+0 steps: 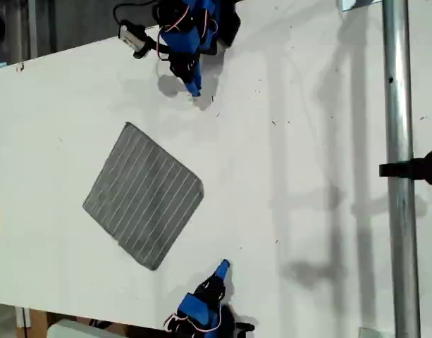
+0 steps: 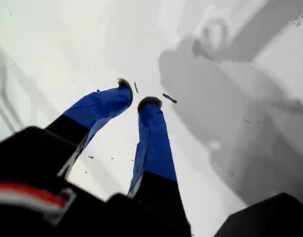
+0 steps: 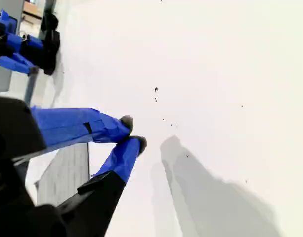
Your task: Grasp corners of a towel and fold twice.
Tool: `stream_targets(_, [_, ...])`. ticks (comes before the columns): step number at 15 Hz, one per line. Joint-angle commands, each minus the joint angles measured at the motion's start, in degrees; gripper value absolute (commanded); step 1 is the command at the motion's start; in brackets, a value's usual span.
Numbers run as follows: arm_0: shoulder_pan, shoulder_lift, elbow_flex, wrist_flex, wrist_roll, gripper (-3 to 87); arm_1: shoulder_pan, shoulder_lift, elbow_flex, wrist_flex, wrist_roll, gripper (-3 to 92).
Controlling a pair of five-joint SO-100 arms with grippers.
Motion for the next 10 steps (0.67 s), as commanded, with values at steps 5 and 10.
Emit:
stream_targets(5, [-12.2,0.4,0.5,-1.1,-38.9,-2.6,-5.6,-0.1,-1.4,-3.2,-0.6,-0.3])
stream_targets(10, [-12.9,0.4,0.5,-1.2,-43.9,-2.8,-6.2,-0.1,-1.8,-3.6,-0.5,-0.3])
